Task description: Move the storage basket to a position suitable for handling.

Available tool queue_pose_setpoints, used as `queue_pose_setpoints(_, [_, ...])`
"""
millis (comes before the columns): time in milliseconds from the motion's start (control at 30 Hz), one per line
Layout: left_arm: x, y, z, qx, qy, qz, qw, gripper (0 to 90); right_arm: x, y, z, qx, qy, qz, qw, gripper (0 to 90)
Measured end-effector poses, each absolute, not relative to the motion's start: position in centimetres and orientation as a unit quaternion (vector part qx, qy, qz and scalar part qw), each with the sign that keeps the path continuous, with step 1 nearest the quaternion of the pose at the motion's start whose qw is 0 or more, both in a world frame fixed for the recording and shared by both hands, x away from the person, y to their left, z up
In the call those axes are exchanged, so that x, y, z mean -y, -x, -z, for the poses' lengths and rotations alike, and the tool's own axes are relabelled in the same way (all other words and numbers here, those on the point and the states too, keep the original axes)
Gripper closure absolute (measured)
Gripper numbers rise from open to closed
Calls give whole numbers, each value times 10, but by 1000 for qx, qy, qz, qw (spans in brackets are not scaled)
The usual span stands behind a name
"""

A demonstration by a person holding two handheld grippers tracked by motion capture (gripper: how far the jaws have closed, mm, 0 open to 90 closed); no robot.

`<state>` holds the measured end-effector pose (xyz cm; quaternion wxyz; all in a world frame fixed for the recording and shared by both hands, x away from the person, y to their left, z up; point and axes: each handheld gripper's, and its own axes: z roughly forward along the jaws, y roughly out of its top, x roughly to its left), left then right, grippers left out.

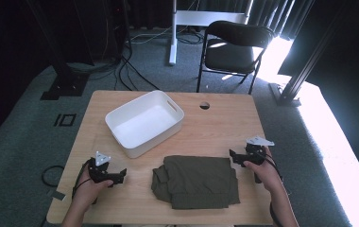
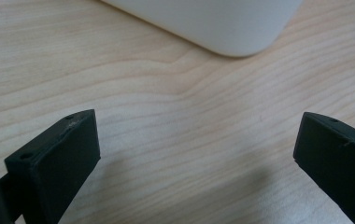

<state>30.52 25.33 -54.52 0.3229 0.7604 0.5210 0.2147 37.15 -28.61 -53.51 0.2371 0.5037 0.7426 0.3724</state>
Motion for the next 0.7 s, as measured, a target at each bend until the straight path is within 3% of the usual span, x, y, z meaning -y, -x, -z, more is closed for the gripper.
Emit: queue_pose_setpoints(700, [-253,-320,519,-527,-744,-228,343,18,224,-416,513,-762,-451,-399,238,130])
